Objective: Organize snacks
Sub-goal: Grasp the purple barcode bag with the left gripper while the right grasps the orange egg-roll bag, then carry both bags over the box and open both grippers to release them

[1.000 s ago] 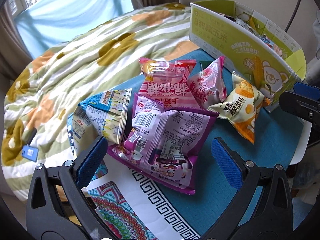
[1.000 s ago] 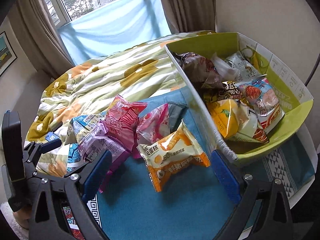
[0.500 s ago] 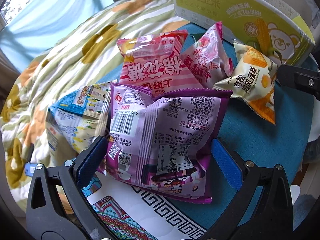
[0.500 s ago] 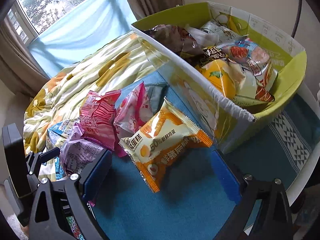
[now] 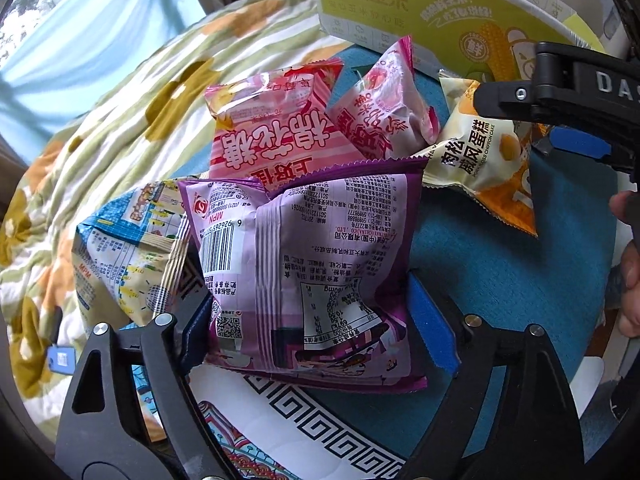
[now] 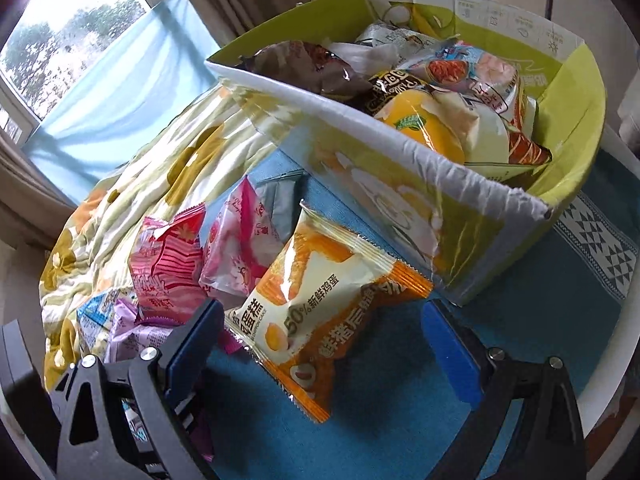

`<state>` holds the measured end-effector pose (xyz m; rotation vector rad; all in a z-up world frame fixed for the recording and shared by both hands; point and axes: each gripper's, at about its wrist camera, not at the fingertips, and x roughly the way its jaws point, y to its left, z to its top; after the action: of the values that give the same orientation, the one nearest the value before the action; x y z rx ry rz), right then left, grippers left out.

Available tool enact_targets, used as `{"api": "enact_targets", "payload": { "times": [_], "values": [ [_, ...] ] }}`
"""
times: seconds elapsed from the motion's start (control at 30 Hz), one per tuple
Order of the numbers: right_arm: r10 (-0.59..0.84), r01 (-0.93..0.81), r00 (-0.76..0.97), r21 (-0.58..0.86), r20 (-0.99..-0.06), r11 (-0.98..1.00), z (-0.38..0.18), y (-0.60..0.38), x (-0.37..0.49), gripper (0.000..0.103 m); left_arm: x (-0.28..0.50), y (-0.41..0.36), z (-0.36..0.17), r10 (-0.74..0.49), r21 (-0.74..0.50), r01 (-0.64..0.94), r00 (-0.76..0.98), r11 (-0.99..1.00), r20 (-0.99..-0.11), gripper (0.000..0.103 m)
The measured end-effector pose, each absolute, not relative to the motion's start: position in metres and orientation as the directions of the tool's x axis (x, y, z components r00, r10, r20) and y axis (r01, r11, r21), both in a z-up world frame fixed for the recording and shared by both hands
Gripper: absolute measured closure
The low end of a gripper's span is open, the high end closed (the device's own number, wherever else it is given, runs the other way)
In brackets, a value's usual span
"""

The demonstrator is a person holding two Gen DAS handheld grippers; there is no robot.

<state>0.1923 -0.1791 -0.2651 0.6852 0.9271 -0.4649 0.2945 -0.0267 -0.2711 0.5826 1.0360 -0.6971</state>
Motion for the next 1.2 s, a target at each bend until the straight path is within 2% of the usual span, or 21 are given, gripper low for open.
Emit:
{"api": "enact_targets", "payload": {
  "times": [0.03,0.07,0.33,0.47,0.6,0.73,0.8,0.97,1.2],
  "values": [
    [-0.084,0.648,0.529,0.338,-0.845,0.682,-0.267,-0.18,0.193,0.005,0.294,-0.025,-0.27,-0.246,0.101,0.753,0.334,0.65,-0.91,0.026],
    [-0.093,0.661,0.524,0.335,-0.847,0.671,-0.269,-0.181,0.195,0.005,0.294,-0.024,-0.269,-0.245,0.107,0.749,0.343,0.654,-0.907,0.038],
    [-0.092,0.707,0.491,0.334,-0.866,0.623,-0.292,-0.184,0.214,0.005,0.293,-0.019,-0.267,-0.256,0.086,0.748,0.329,0.658,-0.909,0.038],
    [-0.087,0.715,0.478,0.33,-0.874,0.616,-0.296,-0.183,0.217,0.007,0.299,-0.019,-0.273,-0.254,0.063,0.741,0.307,0.669,-0.917,0.035],
    [-0.072,0.701,0.488,0.341,-0.87,0.627,-0.295,-0.182,0.217,0.019,0.306,-0.022,-0.277,-0.257,0.049,0.736,0.296,0.675,-0.92,0.033],
    [-0.07,0.686,0.483,0.328,-0.873,0.649,-0.293,-0.178,0.216,0.027,0.307,-0.02,-0.275,-0.275,0.026,0.729,0.291,0.684,-0.916,0.037],
    [-0.058,0.673,0.496,0.34,-0.867,0.657,-0.291,-0.177,0.215,0.037,0.306,-0.017,-0.273,-0.282,0.013,0.724,0.286,0.69,-0.916,0.039],
    [-0.054,0.648,0.502,0.334,-0.863,0.685,-0.285,-0.172,0.211,0.042,0.304,-0.009,-0.262,-0.3,-0.001,0.721,0.287,0.693,-0.91,0.043],
    [-0.03,0.625,0.518,0.354,-0.855,0.696,-0.275,-0.169,0.2,0.043,0.291,-0.003,-0.246,-0.294,0.006,0.702,0.306,0.713,-0.905,0.044]
  ]
}}
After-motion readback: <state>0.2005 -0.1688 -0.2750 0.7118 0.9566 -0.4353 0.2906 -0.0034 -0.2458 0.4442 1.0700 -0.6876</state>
